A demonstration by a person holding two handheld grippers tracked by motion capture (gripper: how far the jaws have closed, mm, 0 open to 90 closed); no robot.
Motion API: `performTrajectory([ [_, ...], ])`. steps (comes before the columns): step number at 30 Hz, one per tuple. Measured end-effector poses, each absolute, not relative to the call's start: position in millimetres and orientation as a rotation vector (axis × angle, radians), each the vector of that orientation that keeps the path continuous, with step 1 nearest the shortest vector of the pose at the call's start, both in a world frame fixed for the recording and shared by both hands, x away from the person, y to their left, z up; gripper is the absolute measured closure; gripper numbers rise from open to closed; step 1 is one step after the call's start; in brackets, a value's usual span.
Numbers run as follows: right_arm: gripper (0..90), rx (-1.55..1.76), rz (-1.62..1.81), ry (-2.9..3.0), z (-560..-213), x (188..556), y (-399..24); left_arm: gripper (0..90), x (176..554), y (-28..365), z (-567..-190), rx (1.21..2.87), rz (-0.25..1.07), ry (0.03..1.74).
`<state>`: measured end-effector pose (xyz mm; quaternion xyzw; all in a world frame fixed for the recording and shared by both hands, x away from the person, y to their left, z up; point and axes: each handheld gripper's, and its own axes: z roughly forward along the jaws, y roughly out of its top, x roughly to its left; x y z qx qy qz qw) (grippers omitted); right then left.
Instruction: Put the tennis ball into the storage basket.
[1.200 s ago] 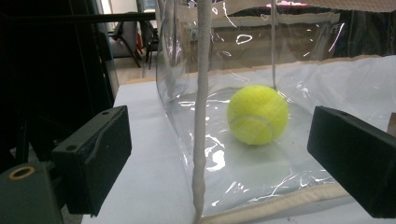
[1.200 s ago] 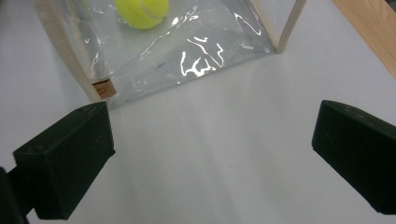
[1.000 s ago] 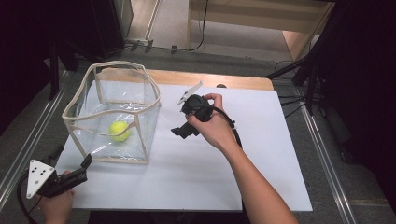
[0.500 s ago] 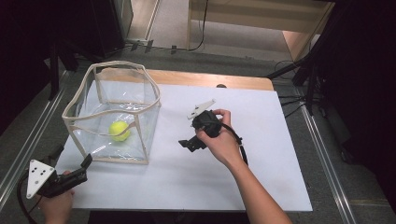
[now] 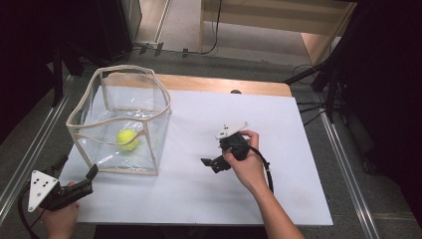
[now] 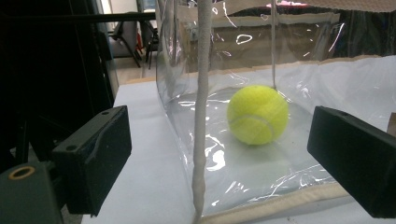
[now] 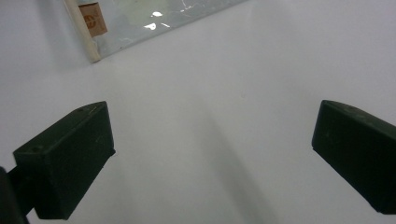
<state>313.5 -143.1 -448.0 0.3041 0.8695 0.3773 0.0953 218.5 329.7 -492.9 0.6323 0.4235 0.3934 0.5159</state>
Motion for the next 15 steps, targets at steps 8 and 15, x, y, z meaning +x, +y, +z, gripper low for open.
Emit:
performTrajectory([
  [8, 0.0, 0.961, 1.160, 2.523, -465, 301, -168, 6.8, 218, 330, -493, 1.521, 0.946, 1.016],
  [15, 0.0, 1.025, 1.202, 2.463, -477, 290, -193, 6.8, 218, 330, -493, 1.521, 0.945, 1.016],
])
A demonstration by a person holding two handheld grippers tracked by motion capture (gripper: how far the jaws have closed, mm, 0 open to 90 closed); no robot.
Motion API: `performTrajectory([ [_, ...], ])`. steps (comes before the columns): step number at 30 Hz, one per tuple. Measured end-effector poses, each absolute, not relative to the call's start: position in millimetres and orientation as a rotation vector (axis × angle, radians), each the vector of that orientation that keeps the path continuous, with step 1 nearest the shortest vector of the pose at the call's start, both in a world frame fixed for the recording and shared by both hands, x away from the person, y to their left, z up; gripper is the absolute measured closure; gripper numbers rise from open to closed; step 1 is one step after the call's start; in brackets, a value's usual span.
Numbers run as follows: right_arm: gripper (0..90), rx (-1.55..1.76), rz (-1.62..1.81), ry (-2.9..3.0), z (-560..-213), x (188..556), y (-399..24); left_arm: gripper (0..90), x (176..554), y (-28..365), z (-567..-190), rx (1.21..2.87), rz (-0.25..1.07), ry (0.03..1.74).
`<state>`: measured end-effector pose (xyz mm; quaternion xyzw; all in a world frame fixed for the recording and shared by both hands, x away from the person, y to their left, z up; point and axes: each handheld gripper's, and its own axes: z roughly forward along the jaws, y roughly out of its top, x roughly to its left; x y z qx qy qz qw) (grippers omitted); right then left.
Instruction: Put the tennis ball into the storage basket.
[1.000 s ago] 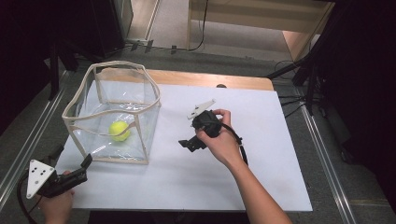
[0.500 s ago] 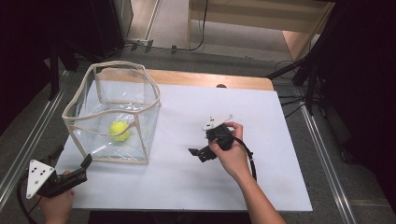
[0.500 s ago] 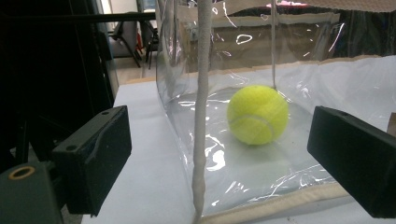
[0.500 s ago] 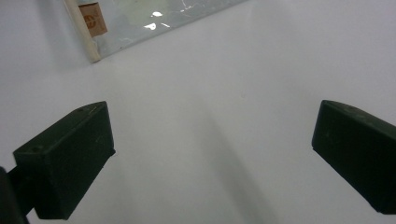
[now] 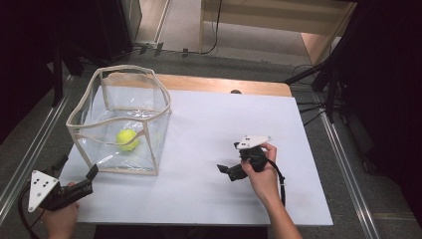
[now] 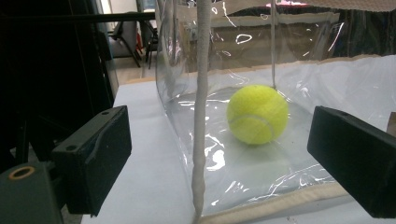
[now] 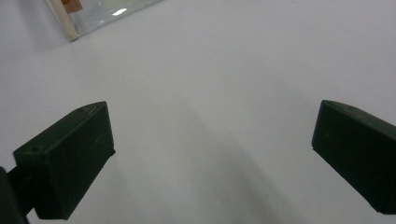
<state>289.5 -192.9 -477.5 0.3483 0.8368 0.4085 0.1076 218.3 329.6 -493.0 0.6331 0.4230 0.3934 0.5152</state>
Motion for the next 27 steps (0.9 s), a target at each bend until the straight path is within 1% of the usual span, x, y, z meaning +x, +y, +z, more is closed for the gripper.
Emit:
performTrajectory([
  [14, 0.0, 1.141, 1.272, 2.320, -492, 266, -238, 6.8, 218, 330, -493, 1.521, 0.943, 1.015],
  [27, 0.0, 1.220, 1.300, 2.217, -498, 247, -277, 6.8, 218, 329, -493, 1.533, 0.953, 1.010],
])
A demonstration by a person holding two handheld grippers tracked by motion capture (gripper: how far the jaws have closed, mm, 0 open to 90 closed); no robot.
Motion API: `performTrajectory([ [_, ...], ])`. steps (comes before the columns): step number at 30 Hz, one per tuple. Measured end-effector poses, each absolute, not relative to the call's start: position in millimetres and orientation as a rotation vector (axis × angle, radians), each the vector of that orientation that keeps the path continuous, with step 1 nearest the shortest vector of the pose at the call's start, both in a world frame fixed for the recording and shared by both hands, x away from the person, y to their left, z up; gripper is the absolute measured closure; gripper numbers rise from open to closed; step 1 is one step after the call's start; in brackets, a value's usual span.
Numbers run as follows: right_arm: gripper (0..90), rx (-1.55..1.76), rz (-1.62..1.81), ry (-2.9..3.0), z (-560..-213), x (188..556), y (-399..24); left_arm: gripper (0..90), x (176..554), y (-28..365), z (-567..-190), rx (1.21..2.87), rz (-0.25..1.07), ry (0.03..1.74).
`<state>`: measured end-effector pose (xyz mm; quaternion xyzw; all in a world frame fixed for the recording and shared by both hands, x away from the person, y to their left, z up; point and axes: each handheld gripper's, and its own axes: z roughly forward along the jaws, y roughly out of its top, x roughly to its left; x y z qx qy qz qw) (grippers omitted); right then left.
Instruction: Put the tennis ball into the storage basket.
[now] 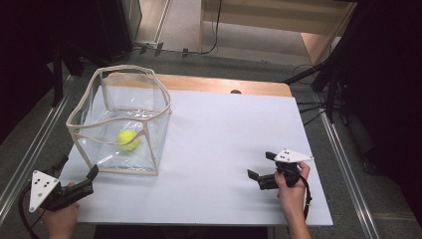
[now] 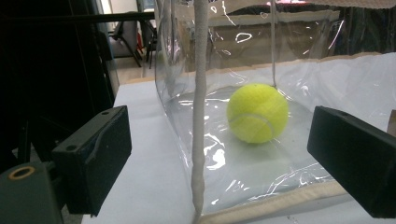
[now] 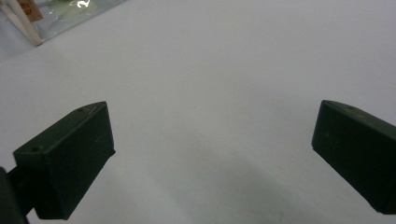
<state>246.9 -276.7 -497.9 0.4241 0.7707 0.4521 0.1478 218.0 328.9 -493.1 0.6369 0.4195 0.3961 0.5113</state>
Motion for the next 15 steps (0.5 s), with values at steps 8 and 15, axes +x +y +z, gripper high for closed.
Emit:
performTrajectory([
  [8, 0.0, 1.267, 1.311, 2.160, -502, 235, -297, 6.8, 218, 329, -493, 1.534, 0.957, 1.008],
  [15, 0.0, 1.284, 1.343, 2.107, -505, 225, -314, 6.8, 218, 328, -493, 1.532, 0.957, 1.010],
])
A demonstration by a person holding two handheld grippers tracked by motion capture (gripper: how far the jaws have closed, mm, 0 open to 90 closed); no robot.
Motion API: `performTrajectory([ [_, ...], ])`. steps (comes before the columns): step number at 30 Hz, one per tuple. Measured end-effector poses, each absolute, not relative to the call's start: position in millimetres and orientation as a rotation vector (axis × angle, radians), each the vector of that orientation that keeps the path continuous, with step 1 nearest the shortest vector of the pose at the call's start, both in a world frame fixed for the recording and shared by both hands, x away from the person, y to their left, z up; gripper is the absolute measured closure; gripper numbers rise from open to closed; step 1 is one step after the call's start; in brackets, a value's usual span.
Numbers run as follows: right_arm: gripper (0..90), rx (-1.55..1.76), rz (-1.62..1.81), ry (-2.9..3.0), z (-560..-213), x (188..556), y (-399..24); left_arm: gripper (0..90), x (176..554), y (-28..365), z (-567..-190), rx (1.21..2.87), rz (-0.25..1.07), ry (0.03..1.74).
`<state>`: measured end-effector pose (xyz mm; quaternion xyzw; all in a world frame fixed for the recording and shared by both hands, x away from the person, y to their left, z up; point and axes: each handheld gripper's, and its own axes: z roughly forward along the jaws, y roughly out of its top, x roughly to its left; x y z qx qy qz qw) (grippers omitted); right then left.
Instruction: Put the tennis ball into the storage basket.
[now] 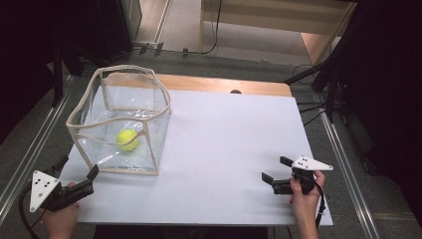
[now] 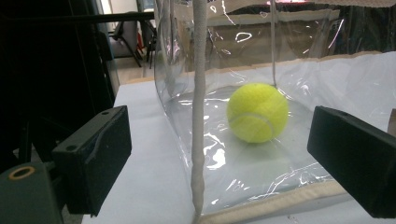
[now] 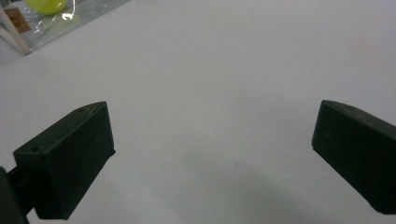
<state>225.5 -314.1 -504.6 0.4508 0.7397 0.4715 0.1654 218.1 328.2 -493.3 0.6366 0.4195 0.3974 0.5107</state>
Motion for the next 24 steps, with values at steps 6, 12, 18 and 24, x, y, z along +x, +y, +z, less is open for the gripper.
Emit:
performTrajectory([
  [6, 0.0, 1.316, 1.367, 2.056, -508, 217, -325, 6.8, 218, 328, -493, 1.532, 0.957, 1.010],
  [12, 0.0, 1.339, 1.383, 1.980, -511, 207, -342, 6.8, 218, 330, -493, 1.520, 0.946, 1.016],
  [18, 0.0, 1.354, 1.405, 1.903, -507, 193, -362, 6.8, 219, 329, -493, 1.518, 0.946, 1.018],
  [24, 0.0, 1.364, 1.384, 1.871, -512, 189, -378, 6.8, 219, 330, -493, 1.512, 0.941, 1.020],
])
